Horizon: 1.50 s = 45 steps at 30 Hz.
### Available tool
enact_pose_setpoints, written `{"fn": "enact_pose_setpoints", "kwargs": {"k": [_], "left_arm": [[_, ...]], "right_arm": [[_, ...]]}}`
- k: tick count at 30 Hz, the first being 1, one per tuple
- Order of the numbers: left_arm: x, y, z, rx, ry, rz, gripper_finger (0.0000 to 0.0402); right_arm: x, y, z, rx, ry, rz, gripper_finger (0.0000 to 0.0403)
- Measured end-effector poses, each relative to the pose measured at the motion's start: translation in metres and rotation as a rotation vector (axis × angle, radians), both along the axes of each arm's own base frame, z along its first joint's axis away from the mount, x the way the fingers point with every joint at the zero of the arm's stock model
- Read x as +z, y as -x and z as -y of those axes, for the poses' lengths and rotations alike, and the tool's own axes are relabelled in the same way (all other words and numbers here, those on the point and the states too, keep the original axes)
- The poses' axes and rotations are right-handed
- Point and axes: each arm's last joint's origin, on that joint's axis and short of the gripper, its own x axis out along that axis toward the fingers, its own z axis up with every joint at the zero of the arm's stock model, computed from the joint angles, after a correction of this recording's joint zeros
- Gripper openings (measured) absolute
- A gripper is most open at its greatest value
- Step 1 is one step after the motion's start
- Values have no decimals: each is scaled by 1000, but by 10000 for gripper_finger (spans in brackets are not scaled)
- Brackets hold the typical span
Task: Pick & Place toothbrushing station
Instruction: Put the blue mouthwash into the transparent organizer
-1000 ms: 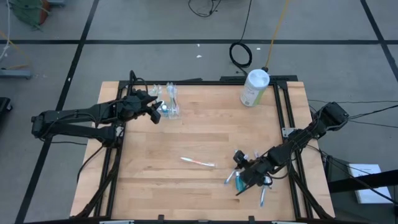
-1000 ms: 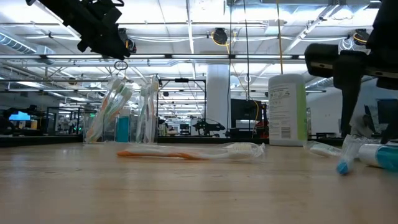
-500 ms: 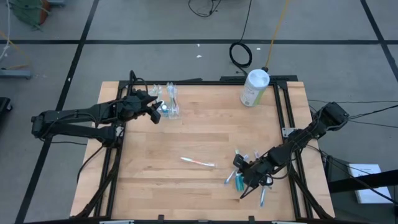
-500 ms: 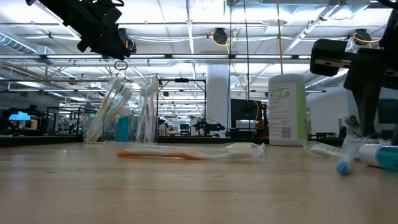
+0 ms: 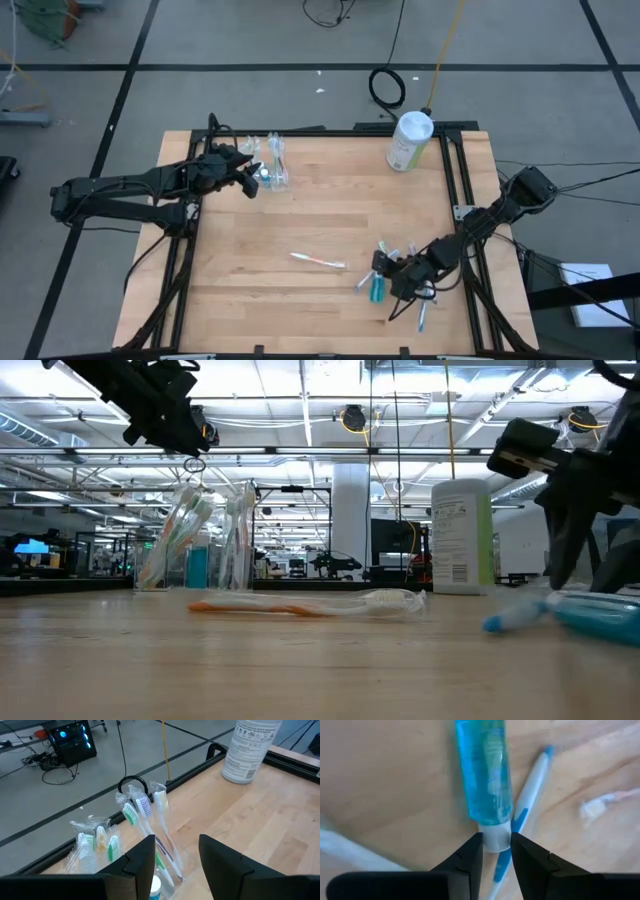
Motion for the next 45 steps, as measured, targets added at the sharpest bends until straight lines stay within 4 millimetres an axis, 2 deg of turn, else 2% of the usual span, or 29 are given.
{"fn": "enact_pose_setpoints", "kwargs": {"k": [6, 10, 21, 25, 33, 40, 45], "left_arm": [[0, 0, 0, 2, 4, 4, 159], [0, 0, 0, 2, 4, 4, 159], [0, 0, 0, 1, 2, 2, 159], [0, 0, 0, 2, 2, 2, 159], [0, 0, 0, 2, 3, 3, 159], [0, 0, 0, 3, 3, 3, 159], [0, 0, 0, 3, 3, 3, 159]], "right_arm": [[2, -2, -3, -35, -53, 26, 91], [2, -4, -5, -71, -148, 33, 91], [-25, 8, 13, -93, -231, 150, 91], [-29, 10, 15, -118, -307, 214, 91], [-29, 5, 23, -342, -477, 178, 91], [-29, -1, 27, -327, -572, 139, 95], [-31, -2, 29, -339, -568, 137, 119]]}}
